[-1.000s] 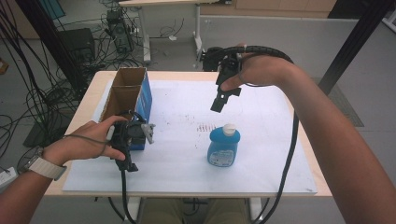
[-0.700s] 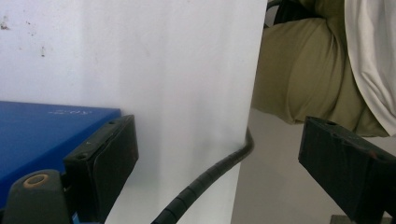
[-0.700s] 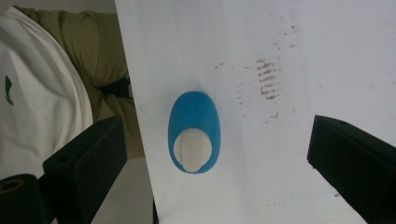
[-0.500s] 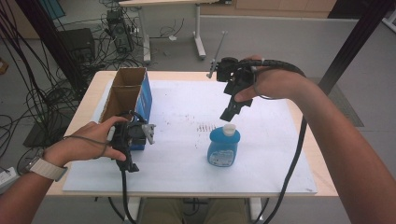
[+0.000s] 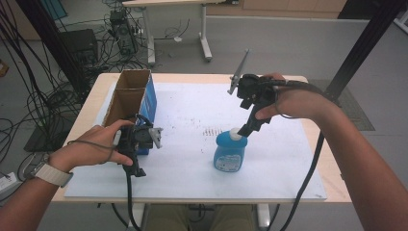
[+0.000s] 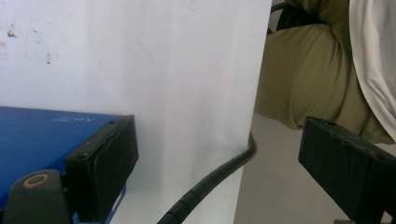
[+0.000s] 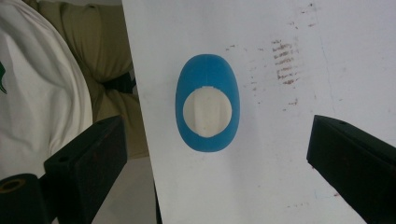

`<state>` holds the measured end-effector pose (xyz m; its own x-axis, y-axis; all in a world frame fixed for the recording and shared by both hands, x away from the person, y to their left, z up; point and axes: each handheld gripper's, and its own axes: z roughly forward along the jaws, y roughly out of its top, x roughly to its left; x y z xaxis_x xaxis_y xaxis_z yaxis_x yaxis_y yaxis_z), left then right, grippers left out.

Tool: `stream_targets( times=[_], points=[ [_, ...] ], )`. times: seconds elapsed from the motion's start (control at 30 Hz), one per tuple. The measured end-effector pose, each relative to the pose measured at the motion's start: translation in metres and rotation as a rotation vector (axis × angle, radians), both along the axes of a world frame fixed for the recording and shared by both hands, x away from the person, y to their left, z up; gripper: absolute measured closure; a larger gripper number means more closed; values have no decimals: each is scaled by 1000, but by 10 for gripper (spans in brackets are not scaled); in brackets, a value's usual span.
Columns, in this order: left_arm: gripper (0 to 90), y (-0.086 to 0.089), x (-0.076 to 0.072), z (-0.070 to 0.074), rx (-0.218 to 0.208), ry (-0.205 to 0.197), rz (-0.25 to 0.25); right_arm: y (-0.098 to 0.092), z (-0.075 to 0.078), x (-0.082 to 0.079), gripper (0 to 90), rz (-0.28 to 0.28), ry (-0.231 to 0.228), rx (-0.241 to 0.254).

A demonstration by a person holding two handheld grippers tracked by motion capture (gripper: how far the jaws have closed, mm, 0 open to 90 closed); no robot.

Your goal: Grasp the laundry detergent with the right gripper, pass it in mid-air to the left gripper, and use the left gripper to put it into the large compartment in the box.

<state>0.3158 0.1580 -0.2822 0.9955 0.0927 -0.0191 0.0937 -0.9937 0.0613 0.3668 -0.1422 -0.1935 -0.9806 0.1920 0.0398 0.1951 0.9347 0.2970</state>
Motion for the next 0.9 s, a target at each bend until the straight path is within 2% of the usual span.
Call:
stream_targets(
  times=[0.37, 0.7, 0.9],
  points=[
    [129, -4, -1, 2, 15, -13, -23, -19, -20, -5, 50, 11, 1, 16],
    [129, -4, -1, 3, 16, -16, -22, -26, -38, -6, 50, 10, 6, 31],
    [128, -5, 0, 1, 9, -15, -19, -28, -43, -7, 50, 16, -16, 41]
  ],
)
